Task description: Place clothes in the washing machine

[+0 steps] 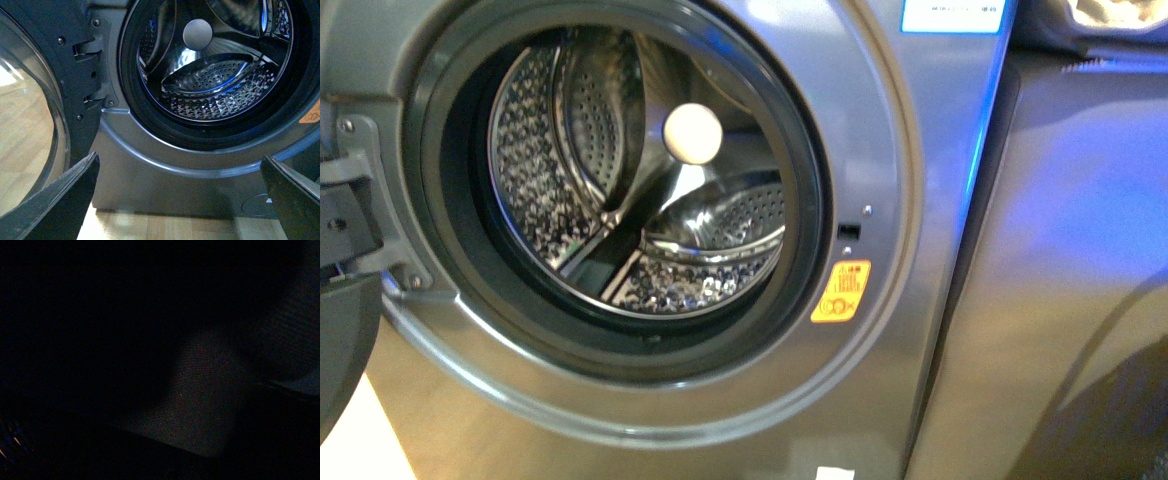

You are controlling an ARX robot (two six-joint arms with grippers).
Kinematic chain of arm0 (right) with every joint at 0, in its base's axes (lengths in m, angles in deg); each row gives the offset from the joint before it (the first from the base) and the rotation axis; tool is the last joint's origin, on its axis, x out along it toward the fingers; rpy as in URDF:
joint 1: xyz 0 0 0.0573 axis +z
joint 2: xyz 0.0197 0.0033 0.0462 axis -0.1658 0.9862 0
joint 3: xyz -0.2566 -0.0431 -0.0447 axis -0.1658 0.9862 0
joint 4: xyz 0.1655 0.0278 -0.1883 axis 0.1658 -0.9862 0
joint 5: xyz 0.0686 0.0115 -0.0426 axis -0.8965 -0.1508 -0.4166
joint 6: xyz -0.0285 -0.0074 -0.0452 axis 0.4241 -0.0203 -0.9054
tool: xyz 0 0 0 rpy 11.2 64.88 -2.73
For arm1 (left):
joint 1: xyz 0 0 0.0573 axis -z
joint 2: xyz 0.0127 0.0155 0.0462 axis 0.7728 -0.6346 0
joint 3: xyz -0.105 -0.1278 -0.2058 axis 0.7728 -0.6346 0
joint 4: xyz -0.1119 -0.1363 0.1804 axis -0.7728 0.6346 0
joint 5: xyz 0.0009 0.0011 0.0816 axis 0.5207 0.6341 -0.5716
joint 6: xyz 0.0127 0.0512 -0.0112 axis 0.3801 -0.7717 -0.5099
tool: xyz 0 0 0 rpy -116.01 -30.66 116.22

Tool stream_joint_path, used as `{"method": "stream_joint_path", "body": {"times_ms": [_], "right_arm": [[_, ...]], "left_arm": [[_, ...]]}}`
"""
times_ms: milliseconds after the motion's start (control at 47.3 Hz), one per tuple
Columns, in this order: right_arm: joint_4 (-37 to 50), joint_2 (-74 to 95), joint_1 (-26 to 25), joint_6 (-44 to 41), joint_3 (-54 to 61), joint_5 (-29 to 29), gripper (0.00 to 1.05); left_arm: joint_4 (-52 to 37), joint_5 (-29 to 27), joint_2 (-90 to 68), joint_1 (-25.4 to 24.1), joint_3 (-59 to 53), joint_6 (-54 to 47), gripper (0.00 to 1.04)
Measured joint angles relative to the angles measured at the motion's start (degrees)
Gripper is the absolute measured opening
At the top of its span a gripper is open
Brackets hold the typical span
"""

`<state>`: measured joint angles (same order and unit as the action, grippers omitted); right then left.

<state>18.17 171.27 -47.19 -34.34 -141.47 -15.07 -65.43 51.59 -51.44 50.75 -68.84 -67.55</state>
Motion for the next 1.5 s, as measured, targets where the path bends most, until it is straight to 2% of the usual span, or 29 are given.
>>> {"method": "stream_joint_path", "body": {"times_ms": [338, 782, 1099, 1394, 1458, 1500], "right_arm": [[1.0, 2.8, -1.1, 0.3, -1.7, -2.2, 0.97], [2.8, 4.5, -1.9, -1.2, -2.0, -2.4, 0.96], [6.9, 3.0, -3.0, 0.0, 0.9, -2.5, 0.54], [9.6, -6.5, -3.1, 3.3, 8.5, -8.0, 0.13], [10.4, -11.8, -3.4, 3.3, 11.5, -9.4, 0.02], [10.9, -15.3, -3.7, 3.3, 13.3, -10.1, 0.03]], "left_arm": [[0.0, 0.0, 0.0, 0.0, 0.0, 0.0, 0.98], [0.0, 0.0, 0.0, 0.0, 0.0, 0.0, 0.98], [0.0, 0.0, 0.0, 0.0, 0.0, 0.0, 0.98], [0.0, 0.0, 0.0, 0.0, 0.0, 0.0, 0.98], [0.0, 0.0, 0.0, 0.0, 0.0, 0.0, 0.98], [0.0, 0.0, 0.0, 0.0, 0.0, 0.0, 0.98]]}}
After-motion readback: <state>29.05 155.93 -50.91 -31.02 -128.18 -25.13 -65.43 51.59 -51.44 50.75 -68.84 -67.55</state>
